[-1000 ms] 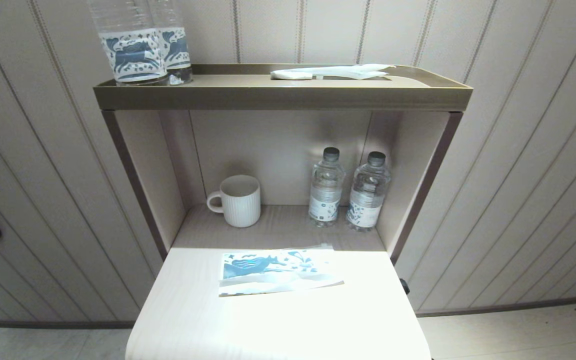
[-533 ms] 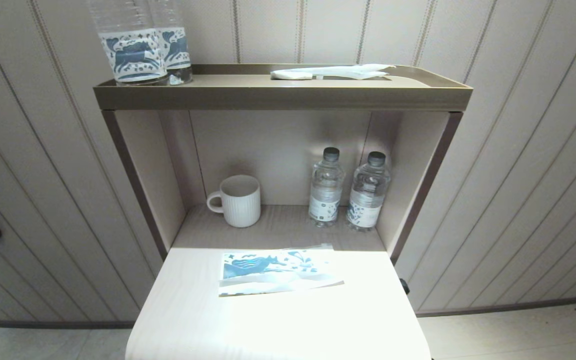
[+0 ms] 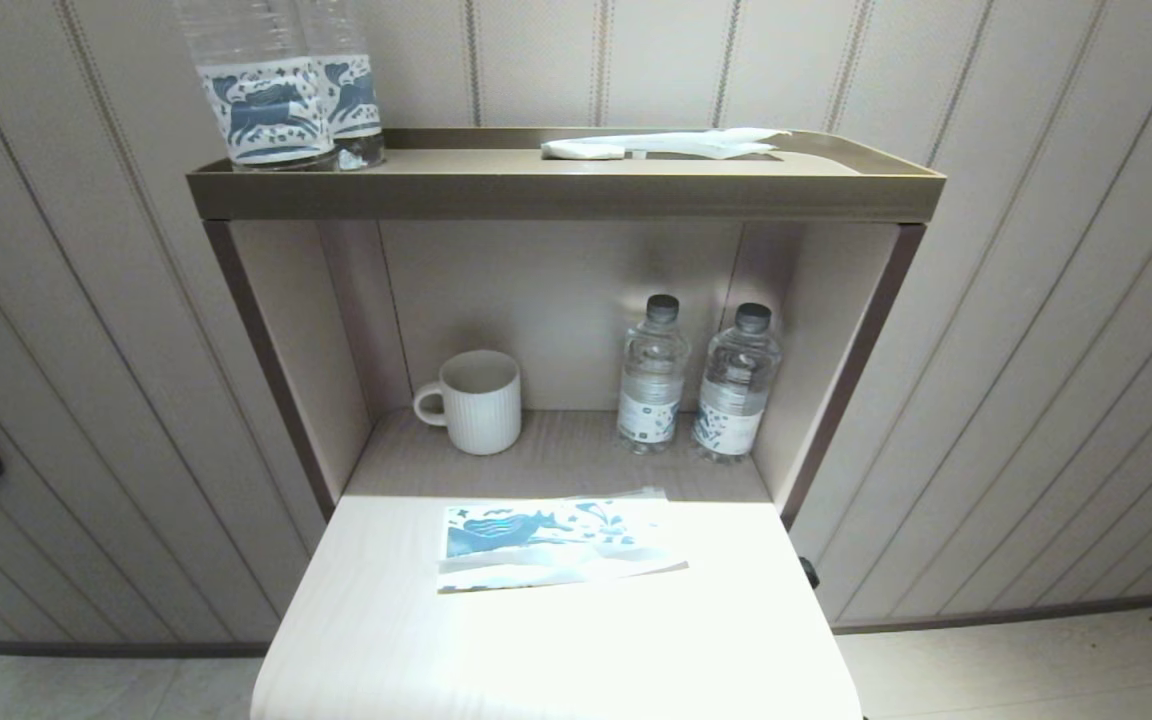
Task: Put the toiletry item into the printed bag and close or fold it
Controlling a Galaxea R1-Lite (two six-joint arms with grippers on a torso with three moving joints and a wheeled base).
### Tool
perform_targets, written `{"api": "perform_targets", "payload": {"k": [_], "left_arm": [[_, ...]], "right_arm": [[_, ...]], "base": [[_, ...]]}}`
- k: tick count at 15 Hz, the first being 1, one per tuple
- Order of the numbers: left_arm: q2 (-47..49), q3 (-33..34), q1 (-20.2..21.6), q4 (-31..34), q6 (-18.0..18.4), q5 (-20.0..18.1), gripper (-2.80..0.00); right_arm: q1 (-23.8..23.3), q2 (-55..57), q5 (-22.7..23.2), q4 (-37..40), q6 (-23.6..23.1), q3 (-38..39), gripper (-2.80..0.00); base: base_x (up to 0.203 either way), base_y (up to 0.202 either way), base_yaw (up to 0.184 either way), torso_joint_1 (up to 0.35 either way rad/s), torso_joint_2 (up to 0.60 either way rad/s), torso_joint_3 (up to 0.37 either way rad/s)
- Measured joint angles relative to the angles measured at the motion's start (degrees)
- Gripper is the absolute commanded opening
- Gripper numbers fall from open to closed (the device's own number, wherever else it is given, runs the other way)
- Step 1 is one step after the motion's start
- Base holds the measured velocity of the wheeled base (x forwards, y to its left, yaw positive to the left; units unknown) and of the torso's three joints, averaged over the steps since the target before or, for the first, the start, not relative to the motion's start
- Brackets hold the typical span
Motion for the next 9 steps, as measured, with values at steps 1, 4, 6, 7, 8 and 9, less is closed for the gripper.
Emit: {"api": "perform_targets", "payload": {"k": [1,4,6,7,8,9], "left_arm": [[0.00,0.00,0.00,-0.02,-0.02,0.01,-2.80],[0.00,0.00,0.00,-0.02,0.02,0.00,-2.80],[0.00,0.00,0.00,-0.02,0.00,0.00,-2.80],[0.00,-0.01,0.00,-0.02,-0.01,0.00,-2.80],[0.00,0.00,0.02,-0.02,0.00,0.00,-2.80],[0.00,0.00,0.02,-0.02,-0.03,0.00,-2.80]], "right_arm": [[0.00,0.00,0.00,0.01,0.00,0.00,-2.80],[0.00,0.00,0.00,0.01,0.00,0.00,-2.80],[0.00,0.00,0.00,0.01,0.00,0.00,-2.80],[0.00,0.00,0.00,0.01,0.00,0.00,-2.80],[0.00,0.00,0.00,0.01,0.00,0.00,-2.80],[0.00,0.00,0.02,0.01,0.00,0.00,-2.80]], "base": [[0.000,0.000,0.000,0.000,0.00,0.000],[0.000,0.000,0.000,0.000,0.00,0.000],[0.000,0.000,0.000,0.000,0.00,0.000],[0.000,0.000,0.000,0.000,0.00,0.000],[0.000,0.000,0.000,0.000,0.00,0.000],[0.000,0.000,0.000,0.000,0.00,0.000]]}}
